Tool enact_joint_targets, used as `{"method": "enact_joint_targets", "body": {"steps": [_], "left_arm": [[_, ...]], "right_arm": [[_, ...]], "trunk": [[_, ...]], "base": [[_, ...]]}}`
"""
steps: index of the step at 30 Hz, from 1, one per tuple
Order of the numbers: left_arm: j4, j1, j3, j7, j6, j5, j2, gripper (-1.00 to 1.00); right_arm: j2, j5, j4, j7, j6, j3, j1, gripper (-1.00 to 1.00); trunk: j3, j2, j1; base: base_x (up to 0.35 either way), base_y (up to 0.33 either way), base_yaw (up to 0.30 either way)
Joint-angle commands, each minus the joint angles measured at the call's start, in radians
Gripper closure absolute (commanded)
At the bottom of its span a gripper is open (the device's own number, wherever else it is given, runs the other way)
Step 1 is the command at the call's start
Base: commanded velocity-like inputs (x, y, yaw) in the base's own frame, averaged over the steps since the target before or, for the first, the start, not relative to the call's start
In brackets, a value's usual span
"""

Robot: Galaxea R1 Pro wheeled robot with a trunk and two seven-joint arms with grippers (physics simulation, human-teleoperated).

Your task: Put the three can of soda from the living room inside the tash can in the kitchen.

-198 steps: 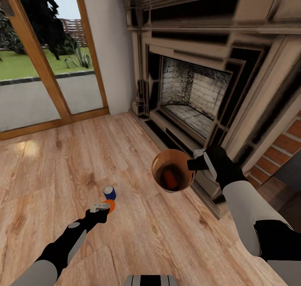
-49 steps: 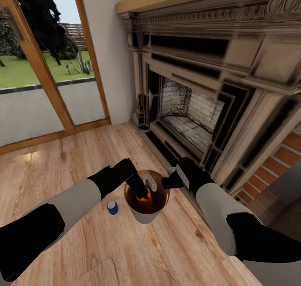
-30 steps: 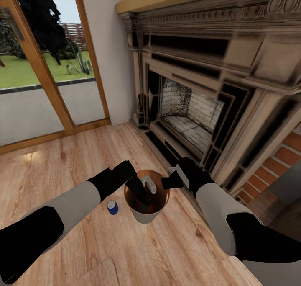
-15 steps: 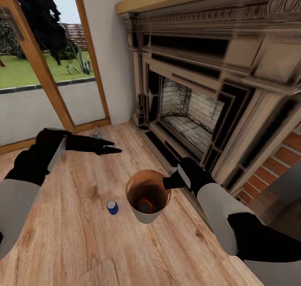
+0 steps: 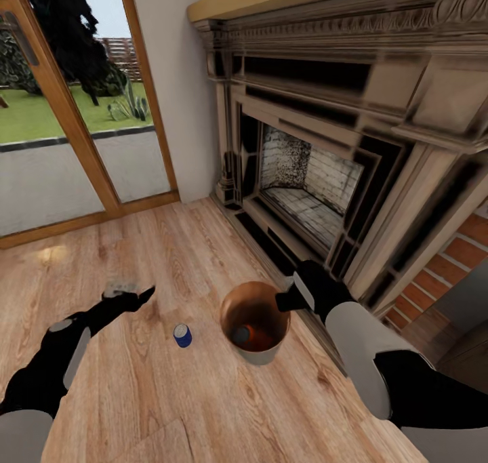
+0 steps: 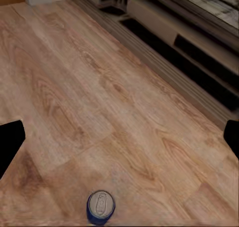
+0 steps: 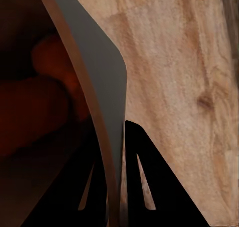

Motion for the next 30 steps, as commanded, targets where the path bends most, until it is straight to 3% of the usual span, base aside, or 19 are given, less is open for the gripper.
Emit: {"method": "enact_joint_targets", "body": {"steps": [1, 2, 3, 4, 7, 9, 18, 30], "left_arm": [[0.046, 0.009, 0.0, 0.029, -0.046, 0.0, -0.006, -1.0], [0.274, 0.03, 0.0, 0.097, -0.224, -0.008, -0.02, -1.0], [0.339, 0.032, 0.0, 0.107, -0.271, -0.013, -0.022, -1.0], [0.509, 0.036, 0.002, 0.127, -0.407, -0.029, -0.031, -1.0], [0.633, 0.038, 0.004, 0.144, -0.538, -0.042, -0.04, -1.0], [0.677, 0.039, 0.005, 0.166, -0.588, -0.046, -0.043, -1.0], [0.712, 0.04, 0.006, 0.243, -0.639, -0.049, -0.051, -1.0], [0.719, 0.044, -0.001, 0.272, -0.638, -0.055, -0.058, -1.0]], "right_arm": [[-0.003, -0.049, -0.002, 0.0, 0.001, -0.005, 0.008, 1.0], [-0.013, -0.051, -0.005, -0.02, 0.001, -0.006, 0.037, 1.0], [-0.014, -0.051, -0.004, -0.023, 0.001, -0.006, 0.042, 1.0], [-0.018, -0.051, 0.0, -0.029, 0.001, -0.007, 0.052, 1.0], [-0.03, -0.053, 0.004, -0.032, -0.008, -0.008, 0.063, 1.0], [-0.045, -0.055, 0.005, -0.032, -0.027, -0.008, 0.081, 1.0], [-0.063, -0.055, -0.001, 0.009, -0.119, -0.006, 0.135, 1.0], [-0.063, -0.053, -0.005, 0.041, -0.13, -0.001, 0.143, 1.0]], "trunk": [[0.0, 0.0, 0.0], [0.0, 0.0, 0.0], [0.0, 0.0, 0.0], [0.0, 0.0, 0.0], [0.0, 0.0, 0.0], [0.0, 0.0, 0.0], [0.0, 0.0, 0.0], [0.0, 0.0, 0.0]], "base": [[0.0, 0.0, 0.0], [0.0, 0.0, 0.0], [0.0, 0.0, 0.0], [0.0, 0.0, 0.0], [0.0, 0.0, 0.0], [0.0, 0.0, 0.0], [0.0, 0.0, 0.0], [0.049, 0.0, 0.0]]}}
